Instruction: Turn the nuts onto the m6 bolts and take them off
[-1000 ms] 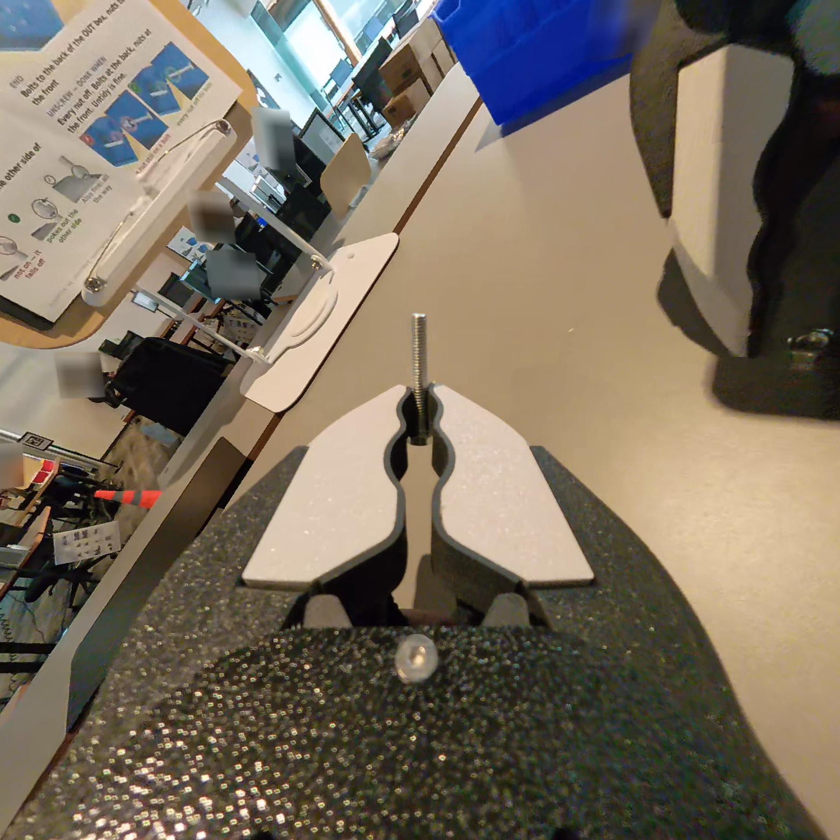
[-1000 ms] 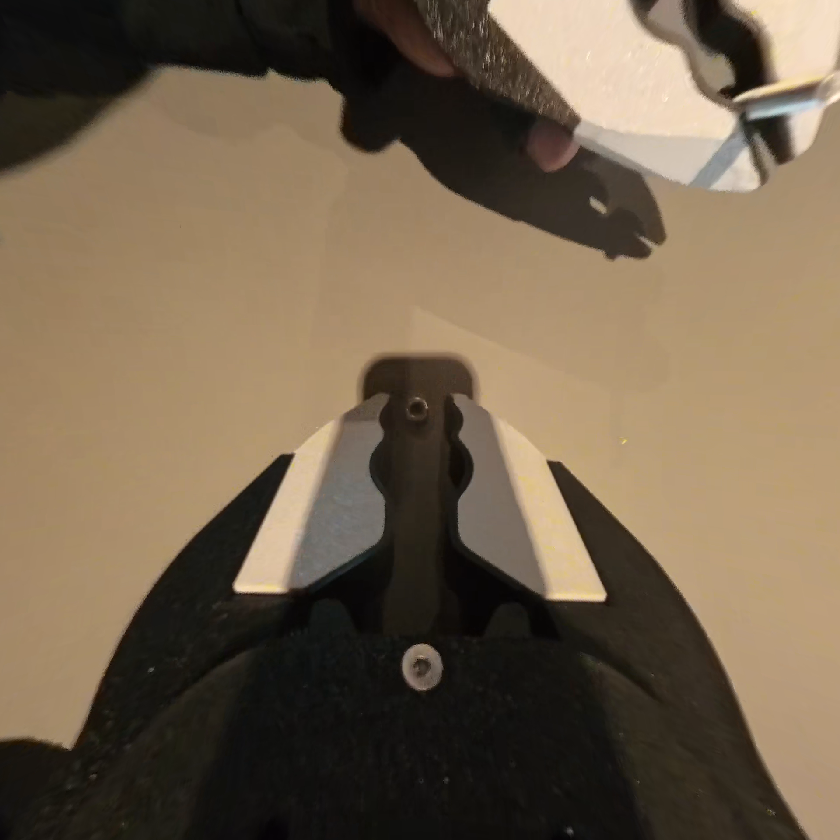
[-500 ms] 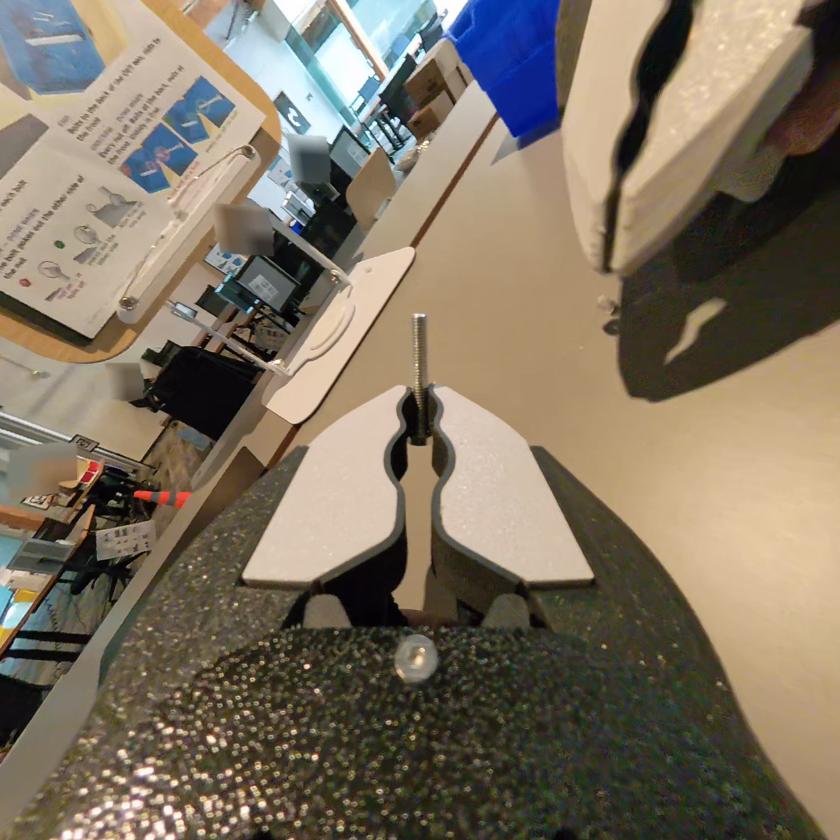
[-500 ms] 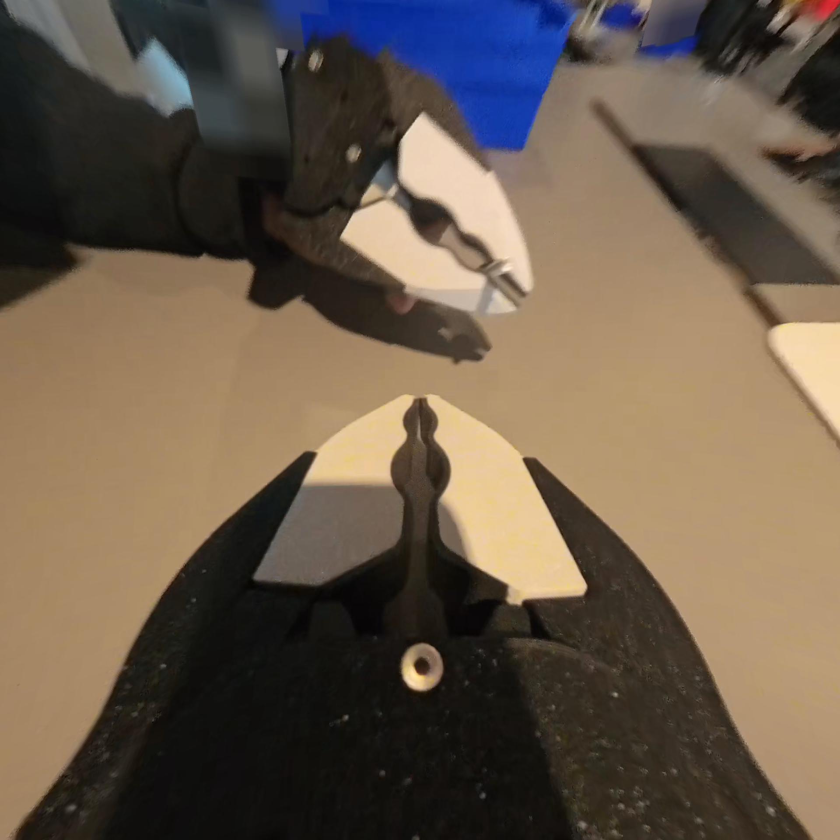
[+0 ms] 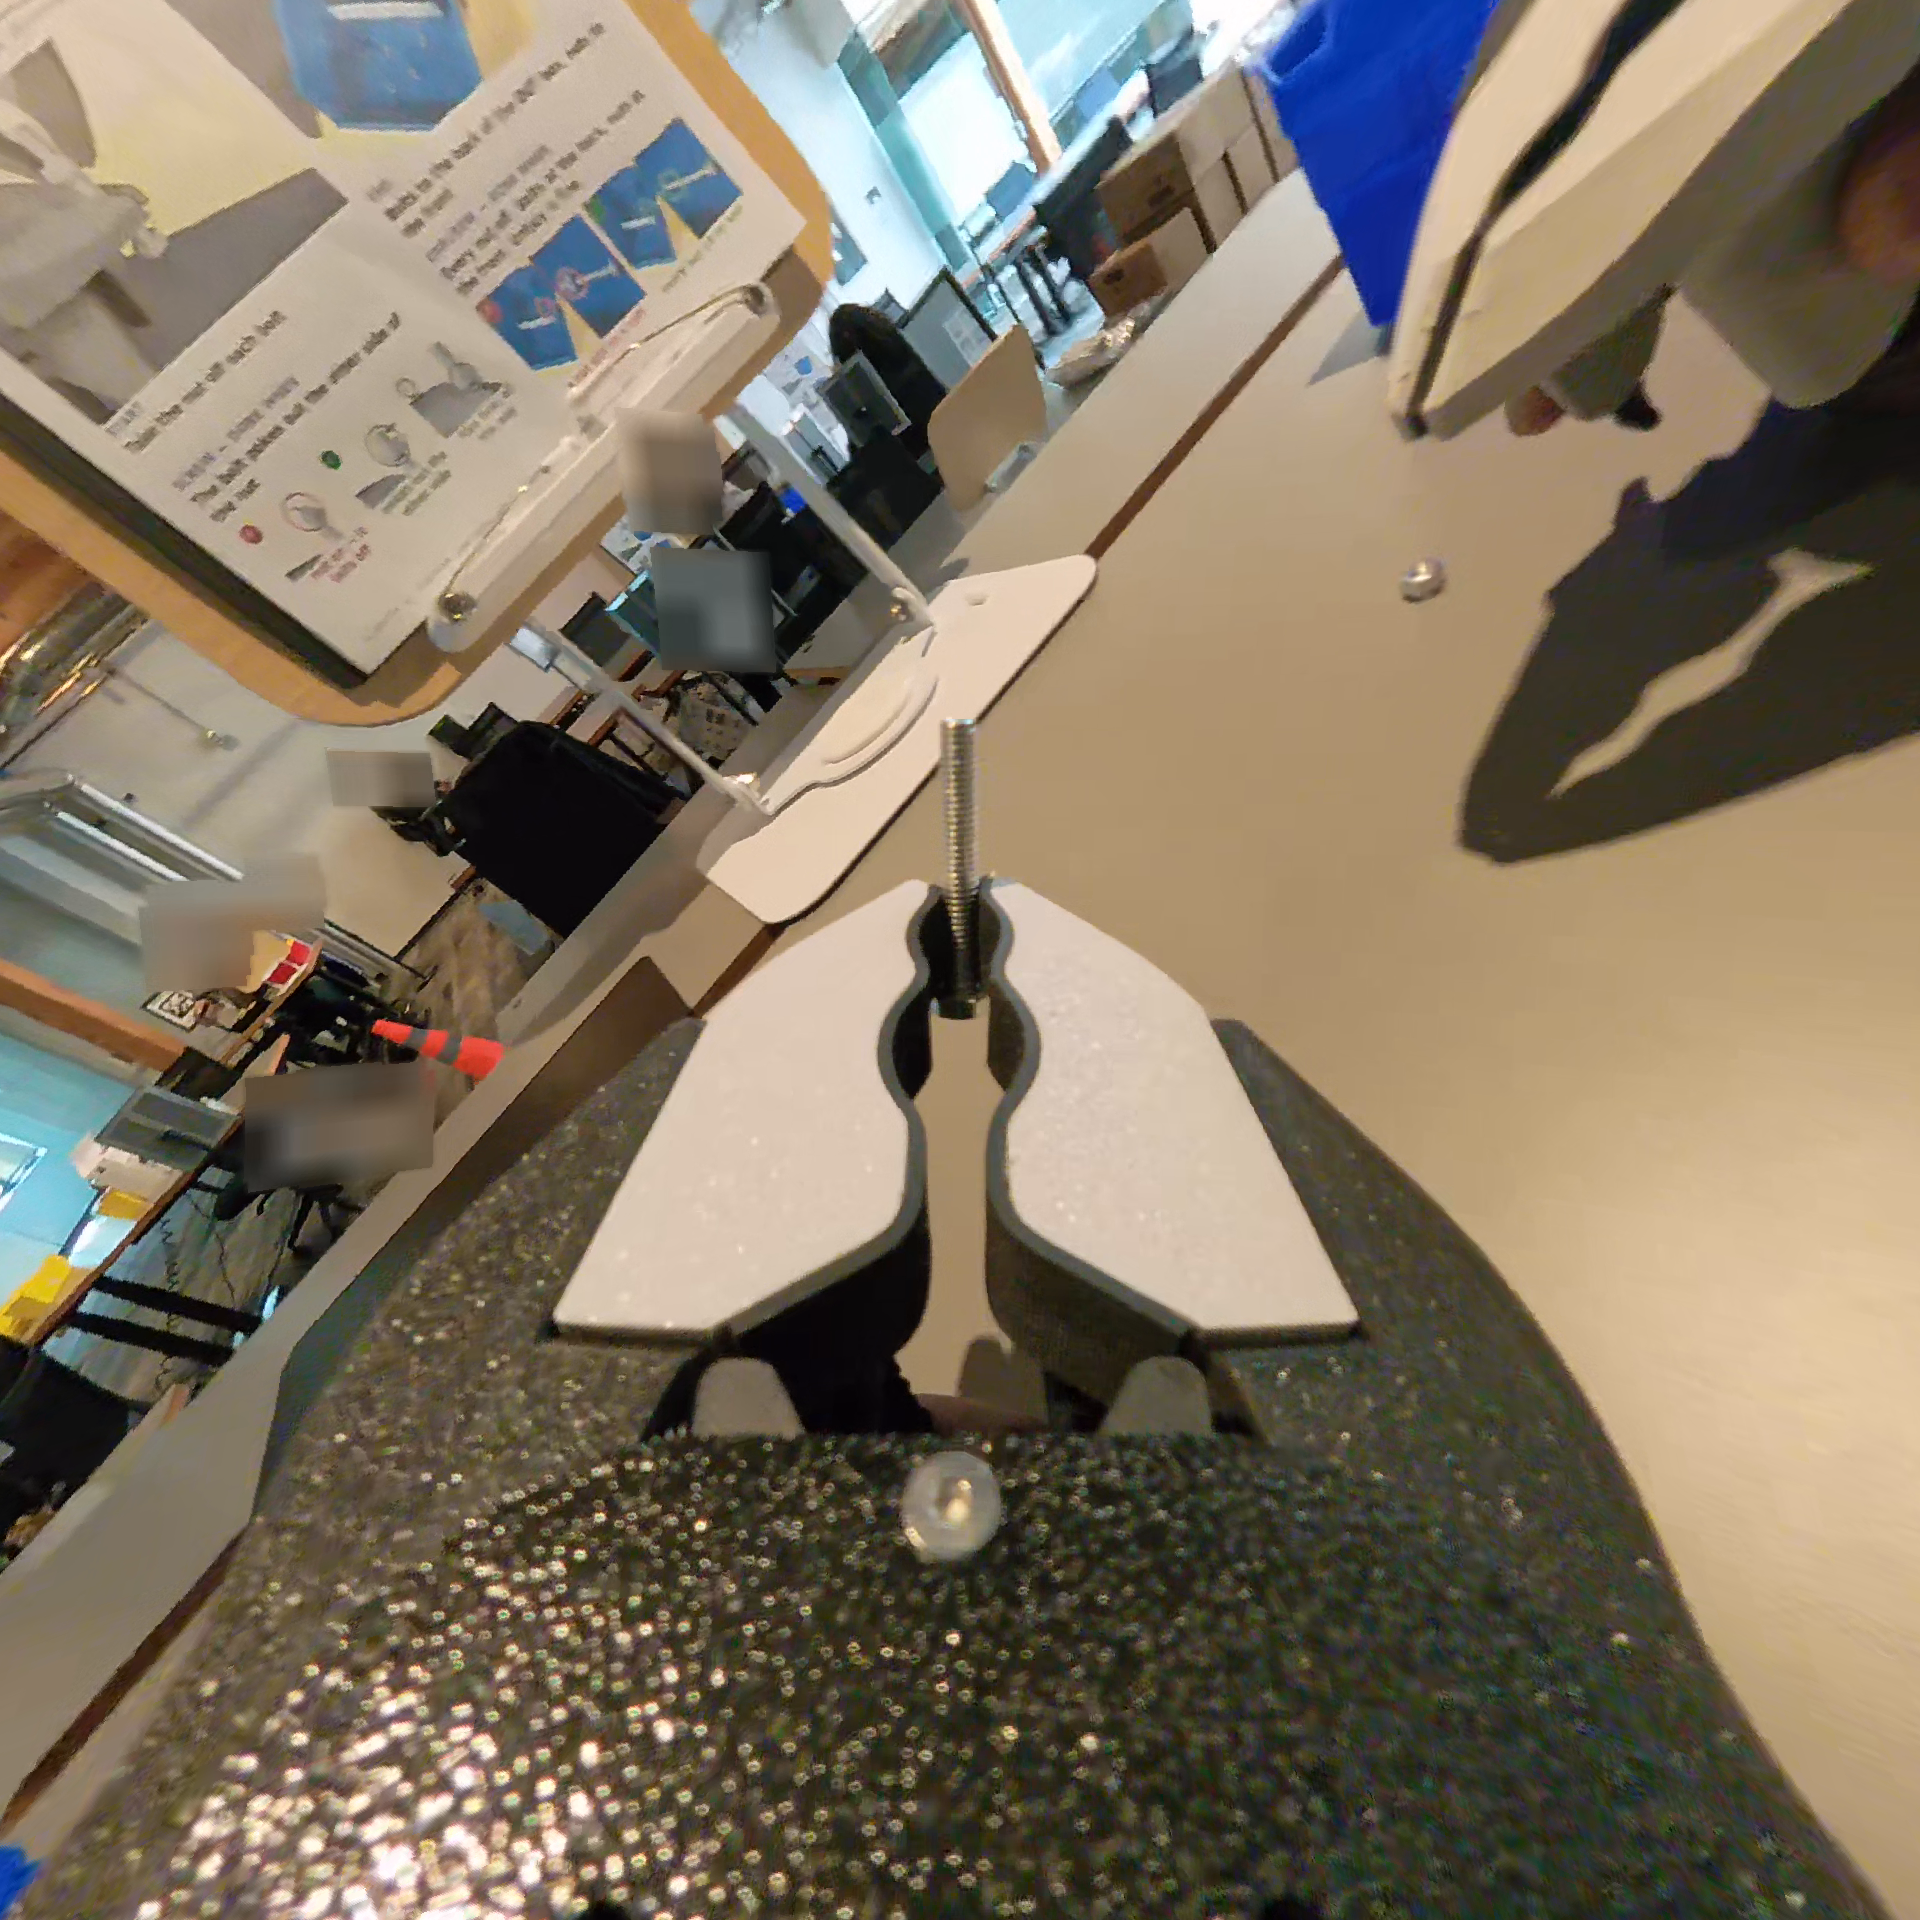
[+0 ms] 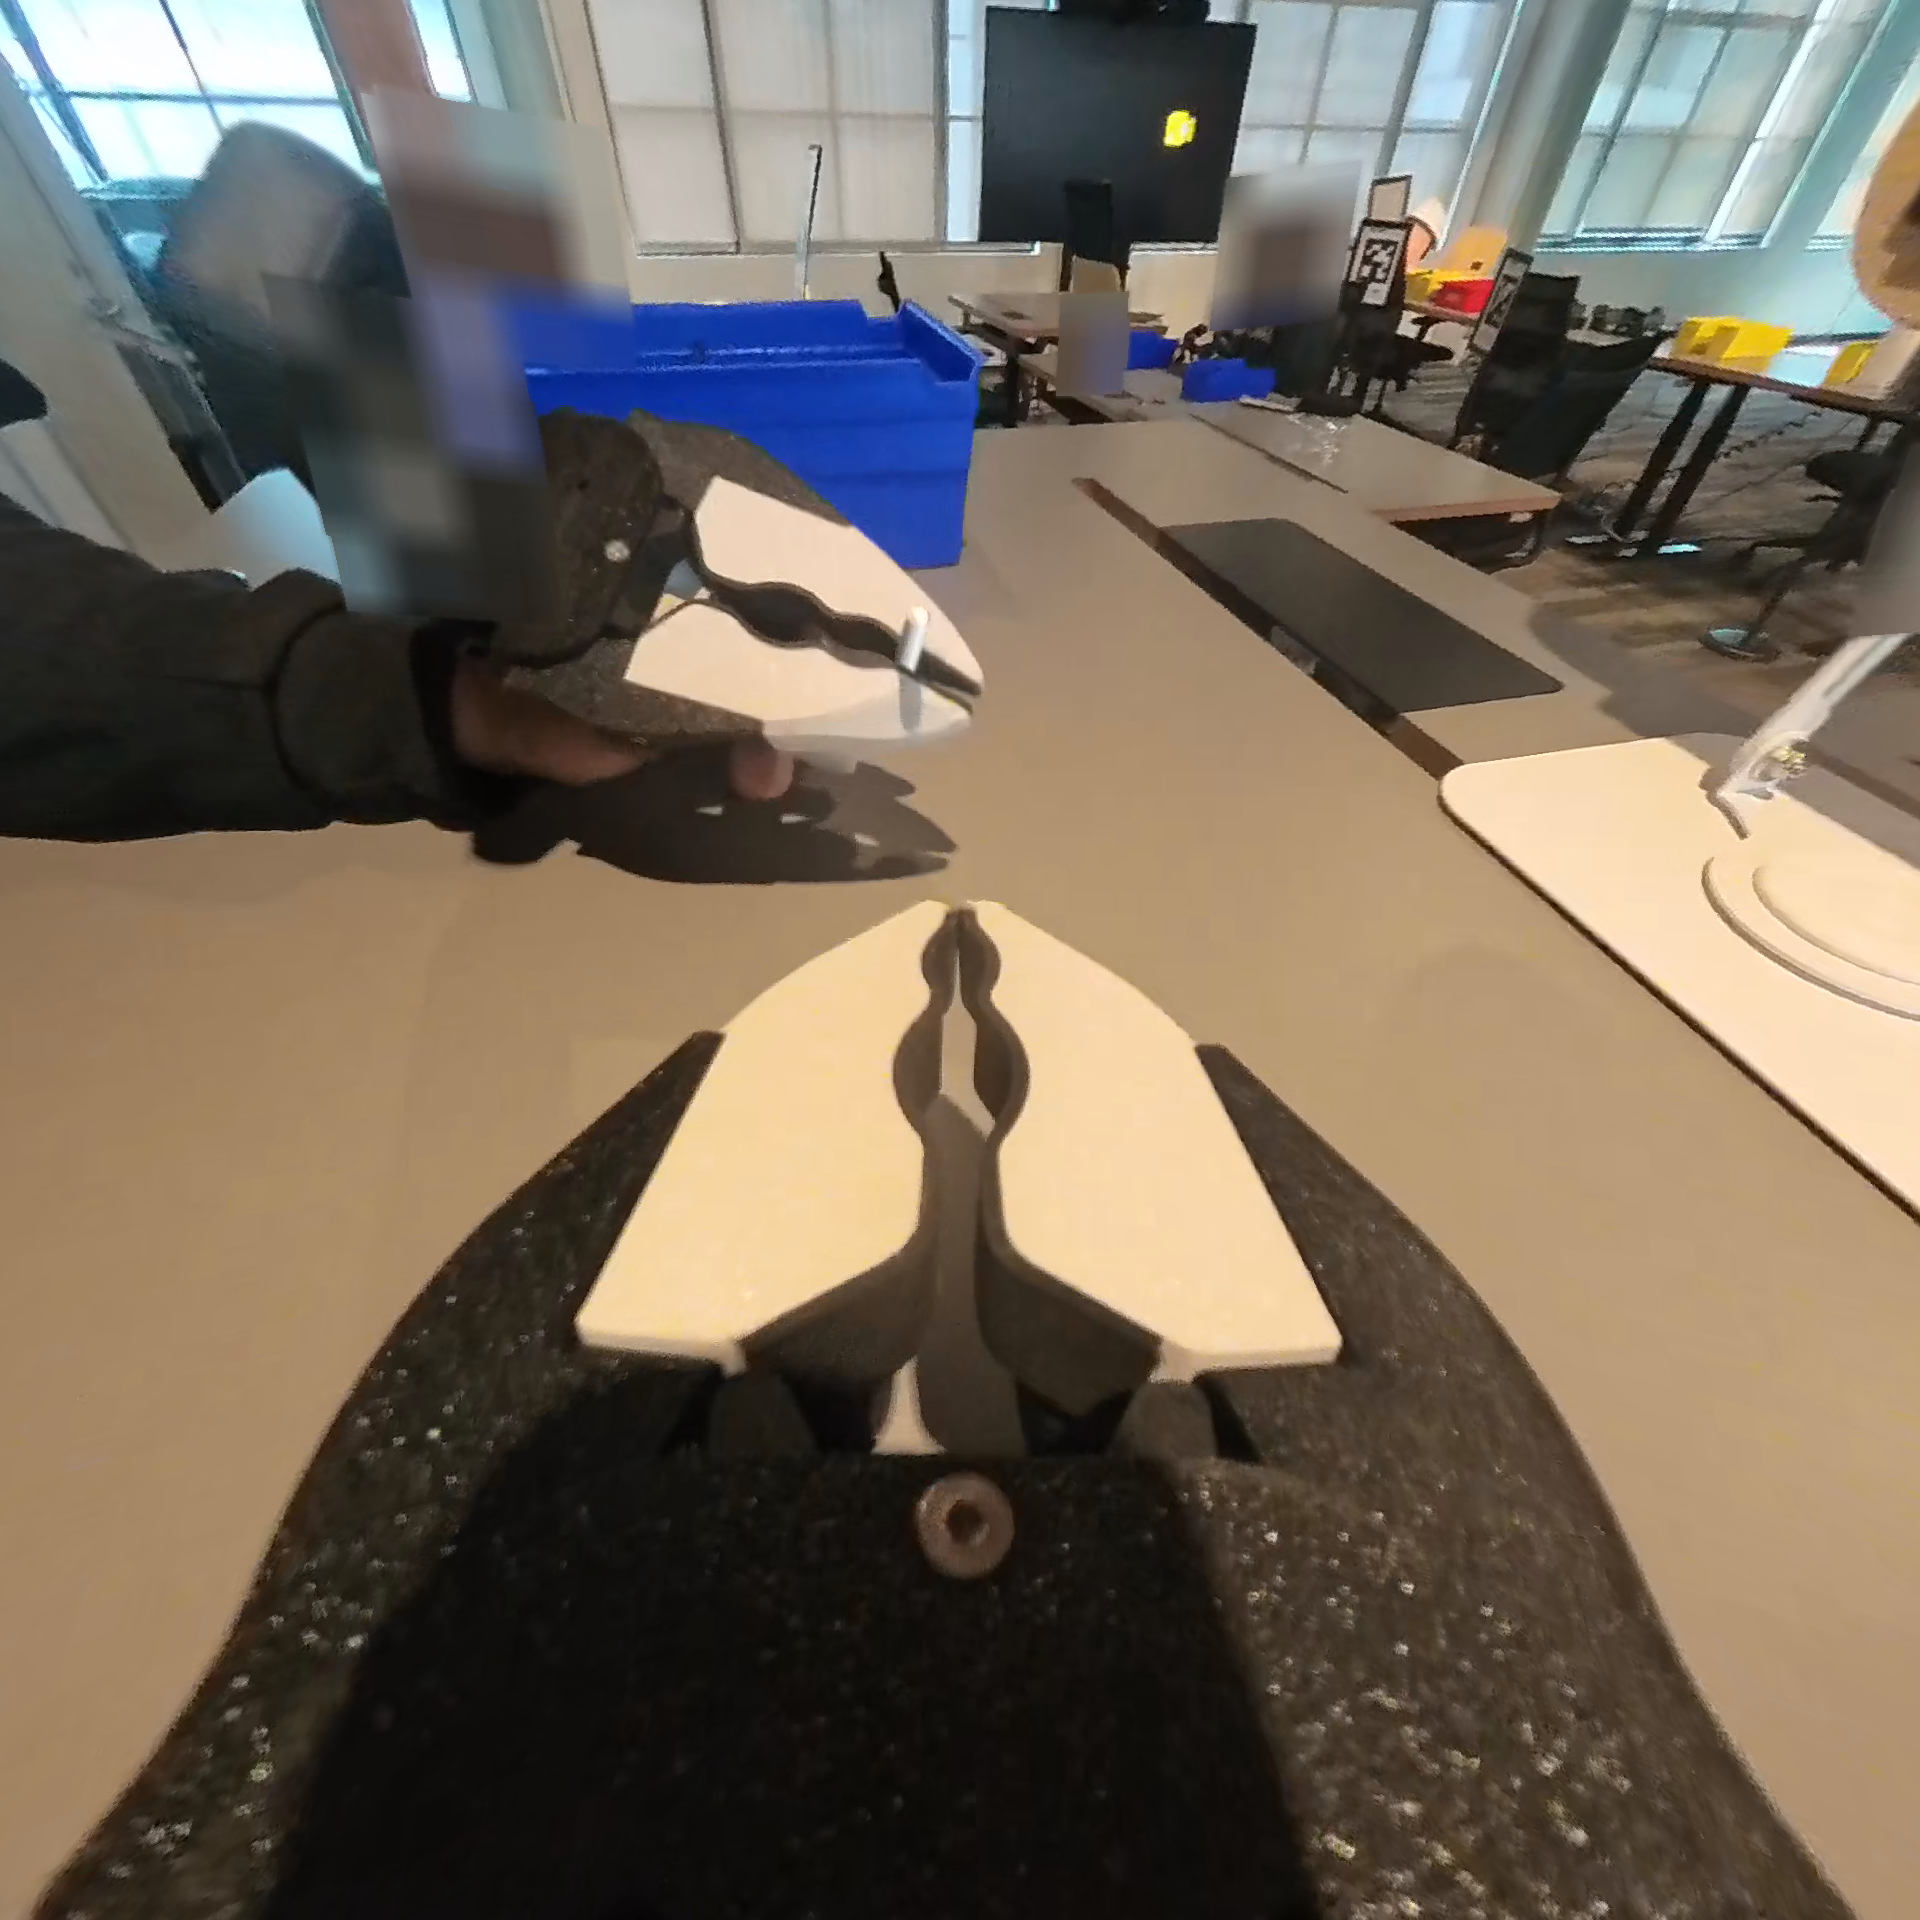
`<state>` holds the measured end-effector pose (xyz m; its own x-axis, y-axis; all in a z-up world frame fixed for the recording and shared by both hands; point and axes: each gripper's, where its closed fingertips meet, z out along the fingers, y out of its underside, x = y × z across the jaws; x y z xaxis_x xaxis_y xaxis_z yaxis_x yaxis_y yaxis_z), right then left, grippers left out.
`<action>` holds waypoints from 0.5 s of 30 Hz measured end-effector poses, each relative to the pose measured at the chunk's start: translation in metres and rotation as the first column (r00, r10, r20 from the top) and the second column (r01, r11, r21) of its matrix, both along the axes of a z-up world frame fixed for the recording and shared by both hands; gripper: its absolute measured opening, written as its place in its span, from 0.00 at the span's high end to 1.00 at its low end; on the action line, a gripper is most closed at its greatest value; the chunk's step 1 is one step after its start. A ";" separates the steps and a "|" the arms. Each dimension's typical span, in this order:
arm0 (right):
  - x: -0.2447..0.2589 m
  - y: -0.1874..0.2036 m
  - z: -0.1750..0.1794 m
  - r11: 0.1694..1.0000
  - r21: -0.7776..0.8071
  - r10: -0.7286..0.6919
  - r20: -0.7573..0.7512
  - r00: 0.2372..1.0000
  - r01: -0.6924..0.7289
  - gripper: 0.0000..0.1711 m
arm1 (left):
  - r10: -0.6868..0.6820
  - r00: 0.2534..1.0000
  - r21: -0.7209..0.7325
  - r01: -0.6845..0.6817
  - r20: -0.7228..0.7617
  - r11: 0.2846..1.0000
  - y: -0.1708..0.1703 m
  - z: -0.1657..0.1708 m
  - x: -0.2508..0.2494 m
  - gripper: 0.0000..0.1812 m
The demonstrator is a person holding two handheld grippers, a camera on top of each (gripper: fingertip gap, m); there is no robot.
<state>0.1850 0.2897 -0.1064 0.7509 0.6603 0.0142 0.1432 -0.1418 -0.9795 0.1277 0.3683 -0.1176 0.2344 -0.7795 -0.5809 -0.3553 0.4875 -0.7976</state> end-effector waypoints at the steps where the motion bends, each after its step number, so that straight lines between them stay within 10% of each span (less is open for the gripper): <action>1: 0.002 0.000 0.001 1.000 0.004 -0.009 -0.007 1.000 0.009 1.00 | 0.007 1.000 -0.014 -0.006 0.023 1.000 0.002 0.003 -0.002 0.97; 12: 0.080 -0.027 0.092 0.926 0.300 -0.046 -0.516 0.855 0.230 1.00 | 0.078 0.985 -0.091 -0.064 0.153 0.994 0.021 0.020 -0.016 0.97; 15: 0.083 -0.019 0.082 0.916 0.266 -0.185 -0.384 0.905 0.300 1.00 | 0.074 0.988 -0.086 -0.063 0.134 0.994 0.021 0.018 -0.015 0.97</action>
<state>0.2680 0.2707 -0.0242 0.8820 0.4606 -0.0998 -0.2090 0.1924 -0.9588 0.1132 0.3896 -0.0999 0.3618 -0.8023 -0.4747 -0.2707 0.3969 -0.8771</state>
